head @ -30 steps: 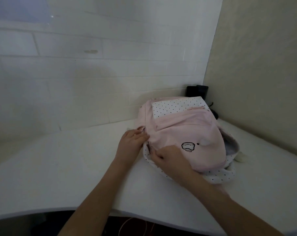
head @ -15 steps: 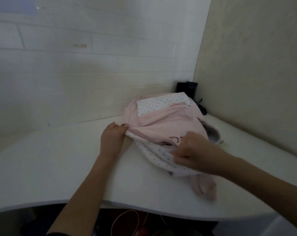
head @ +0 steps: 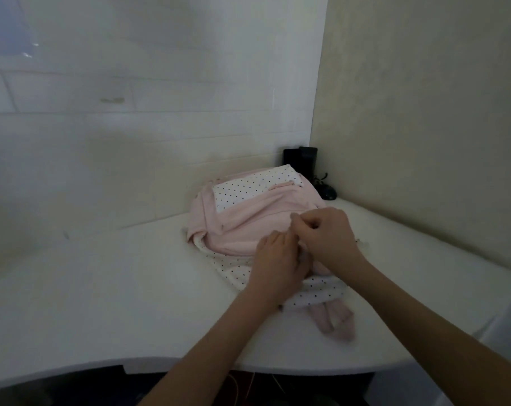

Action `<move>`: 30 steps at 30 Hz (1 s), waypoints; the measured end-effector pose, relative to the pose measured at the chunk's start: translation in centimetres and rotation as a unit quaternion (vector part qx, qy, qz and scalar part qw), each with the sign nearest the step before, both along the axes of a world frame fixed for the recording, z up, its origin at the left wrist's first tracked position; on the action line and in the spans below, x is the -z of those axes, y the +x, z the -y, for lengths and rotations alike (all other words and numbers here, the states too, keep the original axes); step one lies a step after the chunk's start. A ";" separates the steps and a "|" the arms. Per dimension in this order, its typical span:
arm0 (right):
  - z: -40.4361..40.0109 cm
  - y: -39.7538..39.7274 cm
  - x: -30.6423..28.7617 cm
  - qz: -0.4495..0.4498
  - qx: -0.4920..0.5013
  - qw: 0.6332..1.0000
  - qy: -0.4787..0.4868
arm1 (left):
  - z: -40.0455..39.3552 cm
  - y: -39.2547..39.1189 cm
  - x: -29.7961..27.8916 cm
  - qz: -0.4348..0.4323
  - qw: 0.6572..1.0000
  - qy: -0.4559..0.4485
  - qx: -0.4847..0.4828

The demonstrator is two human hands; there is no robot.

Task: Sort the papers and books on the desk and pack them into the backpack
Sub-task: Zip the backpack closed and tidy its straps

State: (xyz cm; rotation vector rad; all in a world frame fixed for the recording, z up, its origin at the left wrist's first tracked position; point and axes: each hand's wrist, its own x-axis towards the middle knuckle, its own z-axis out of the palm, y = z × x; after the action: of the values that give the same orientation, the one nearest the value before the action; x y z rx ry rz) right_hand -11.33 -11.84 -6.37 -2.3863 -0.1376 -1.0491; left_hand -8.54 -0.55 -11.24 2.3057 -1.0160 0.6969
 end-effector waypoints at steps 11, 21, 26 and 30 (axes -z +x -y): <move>1.6 1.0 1.8 0.104 0.047 0.975 -0.190 | -3.7 4.1 -1.2 0.204 0.976 0.073 -0.015; -1.2 -0.6 0.5 0.174 0.028 0.945 -0.274 | -7.5 6.2 -3.1 0.271 0.957 0.082 0.063; -2.0 -1.3 -0.4 0.214 0.010 0.940 -0.265 | -8.1 6.7 -4.4 0.310 0.944 0.066 0.092; -1.7 -1.0 -0.8 0.213 0.016 0.947 -0.239 | -8.5 6.8 -4.5 0.311 0.942 0.079 0.102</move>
State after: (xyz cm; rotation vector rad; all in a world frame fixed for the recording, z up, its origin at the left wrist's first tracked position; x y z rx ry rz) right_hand -12.34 -10.17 -5.61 -2.5323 -0.5681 -1.6961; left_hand -1.75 7.93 -6.73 2.0959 -1.6120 1.3417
